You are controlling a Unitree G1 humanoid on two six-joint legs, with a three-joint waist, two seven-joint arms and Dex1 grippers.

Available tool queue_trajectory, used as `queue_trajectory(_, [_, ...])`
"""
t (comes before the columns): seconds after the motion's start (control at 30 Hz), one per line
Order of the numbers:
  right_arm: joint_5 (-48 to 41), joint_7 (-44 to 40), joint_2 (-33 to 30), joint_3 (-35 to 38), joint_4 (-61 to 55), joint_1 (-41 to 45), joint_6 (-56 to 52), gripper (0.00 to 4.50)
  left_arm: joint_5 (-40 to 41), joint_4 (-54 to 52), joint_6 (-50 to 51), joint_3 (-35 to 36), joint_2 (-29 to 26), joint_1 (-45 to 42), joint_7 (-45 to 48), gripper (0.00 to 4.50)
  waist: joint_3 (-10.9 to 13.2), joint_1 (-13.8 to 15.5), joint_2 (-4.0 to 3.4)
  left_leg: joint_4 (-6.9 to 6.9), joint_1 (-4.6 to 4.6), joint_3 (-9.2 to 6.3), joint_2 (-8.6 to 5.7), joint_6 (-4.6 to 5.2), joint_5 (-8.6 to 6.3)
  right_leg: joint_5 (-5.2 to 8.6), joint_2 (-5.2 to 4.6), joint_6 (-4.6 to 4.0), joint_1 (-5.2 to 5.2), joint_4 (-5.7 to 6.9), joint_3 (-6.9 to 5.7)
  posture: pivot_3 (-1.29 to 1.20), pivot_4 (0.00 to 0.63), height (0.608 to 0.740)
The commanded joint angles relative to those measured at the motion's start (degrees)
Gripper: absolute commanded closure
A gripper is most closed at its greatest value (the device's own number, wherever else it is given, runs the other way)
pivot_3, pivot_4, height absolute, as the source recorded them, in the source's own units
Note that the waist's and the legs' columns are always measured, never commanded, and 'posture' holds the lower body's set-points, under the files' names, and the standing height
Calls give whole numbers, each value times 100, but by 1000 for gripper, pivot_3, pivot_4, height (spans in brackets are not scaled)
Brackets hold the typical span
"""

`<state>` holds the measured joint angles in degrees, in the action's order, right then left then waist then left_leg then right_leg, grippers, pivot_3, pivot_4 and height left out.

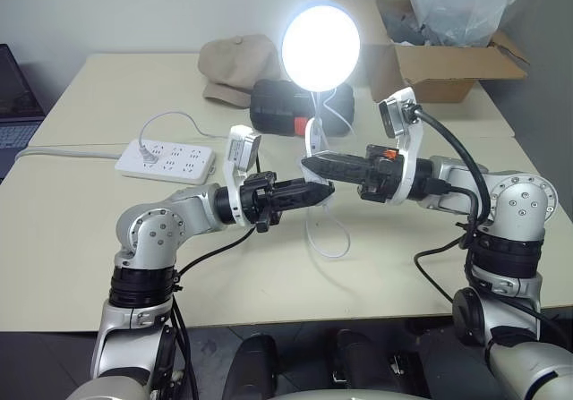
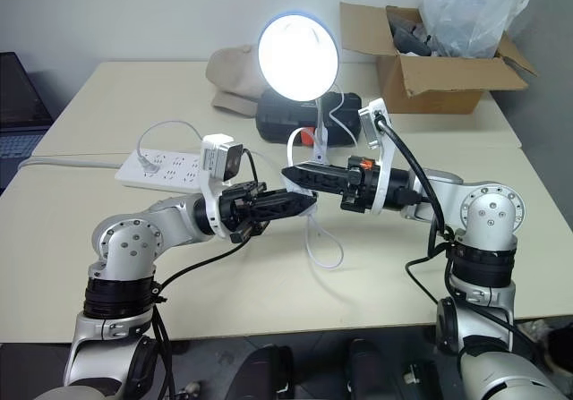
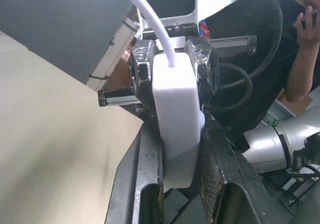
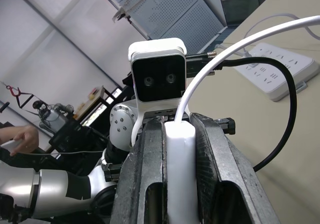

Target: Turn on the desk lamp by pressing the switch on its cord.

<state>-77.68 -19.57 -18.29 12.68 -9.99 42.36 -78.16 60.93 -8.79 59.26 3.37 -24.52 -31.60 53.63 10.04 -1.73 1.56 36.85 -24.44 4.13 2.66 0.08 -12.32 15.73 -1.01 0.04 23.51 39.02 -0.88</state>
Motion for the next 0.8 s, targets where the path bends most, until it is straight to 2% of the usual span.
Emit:
queue_trajectory(0.03, [-272,13,-29,39,-123,170,235,4106,132,-138,88,-6,-60,28,95,3968,0,0,0,0,0,0,0,0,0,0,0,1,0,0,0,0,150,740])
queue_trajectory(0.1, [-291,50,-29,24,-95,169,272,4106,212,-123,231,-9,-135,13,145,3266,0,0,0,0,0,0,0,0,0,3,0,6,0,0,0,0,150,740])
queue_trajectory(0.37, [-314,541,-11,16,115,87,454,4106,63,-479,234,-102,-592,235,408,1884,1,-2,1,-2,0,-1,1,0,0,6,0,11,1,-1,0,0,150,740])
queue_trajectory(0.47, [-141,874,-40,33,255,-103,492,4106,-402,-968,-80,-345,-1146,626,745,1246,0,-13,1,-3,-1,0,1,0,0,6,0,10,1,-3,2,0,150,740])
queue_trajectory(0.57, [80,1030,-81,-33,325,-209,575,4106,-759,-1105,-416,-524,-1403,788,918,685,1,1,1,-7,0,3,0,0,0,6,-1,9,3,-4,5,0,150,740])
queue_trajectory(0.67, [762,1428,-118,-253,535,-375,619,4106,-1367,-1303,-1005,-648,-1711,1032,1014,154,1,8,1,-7,0,2,0,0,0,7,-1,10,2,-5,4,0,150,740])
queue_trajectory(0.7, [991,1497,-141,-346,573,-428,650,4106,-1485,-1379,-1139,-642,-1799,1095,1041,0,1,7,1,-6,0,3,0,0,0,7,-1,10,3,-6,5,0,150,740])
queue_trajectory(0.8, [1456,1491,-122,-520,672,-532,792,4106,-1756,-1510,-1458,-583,-1959,1212,1018,0,1,9,1,-12,-1,4,0,0,0,8,-1,8,6,-8,6,0,150,740])
